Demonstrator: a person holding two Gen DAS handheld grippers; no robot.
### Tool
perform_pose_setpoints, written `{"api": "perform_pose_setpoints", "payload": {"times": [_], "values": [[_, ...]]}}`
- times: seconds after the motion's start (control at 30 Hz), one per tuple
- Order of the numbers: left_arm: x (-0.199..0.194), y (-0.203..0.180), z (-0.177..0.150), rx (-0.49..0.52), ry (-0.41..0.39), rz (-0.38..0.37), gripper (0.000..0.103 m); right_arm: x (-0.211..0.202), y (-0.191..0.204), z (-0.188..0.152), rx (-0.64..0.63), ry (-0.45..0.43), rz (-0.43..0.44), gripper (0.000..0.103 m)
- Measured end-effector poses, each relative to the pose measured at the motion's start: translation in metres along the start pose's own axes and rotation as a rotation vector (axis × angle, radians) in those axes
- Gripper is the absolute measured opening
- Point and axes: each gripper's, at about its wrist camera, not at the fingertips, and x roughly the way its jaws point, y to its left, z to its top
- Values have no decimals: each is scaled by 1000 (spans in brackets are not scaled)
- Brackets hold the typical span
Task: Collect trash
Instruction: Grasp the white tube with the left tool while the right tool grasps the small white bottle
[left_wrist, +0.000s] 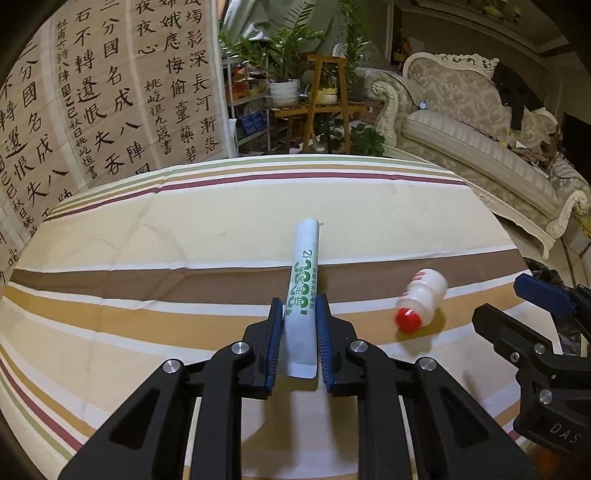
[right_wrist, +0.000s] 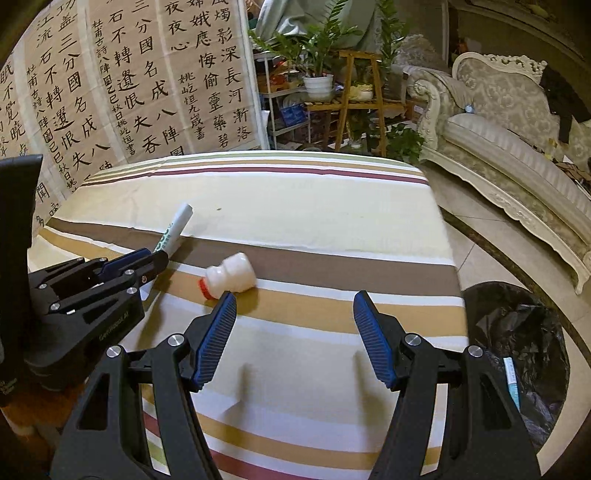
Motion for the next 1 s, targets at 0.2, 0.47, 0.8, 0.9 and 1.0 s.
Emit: {"api": "perform_pose_setpoints", "payload": {"times": [0.2,0.47,0.8,0.9,1.0], "values": [[-1,13,-1,-21,-2,4,19,13,21,9,-20,19,18,64],[-1,16,-2,-44,1,-6,19,37,40,16,-64,60,10,64],[-1,19,-1,-49,3,-10,19,41,41,10,-101,86,-2,42],[-1,19,0,-45,3,-14,19,39,39,8,-99,85,1,42],[-3,17,-1,-46,-2,-19,19,35,37,5,-98,82,-1,42]]}}
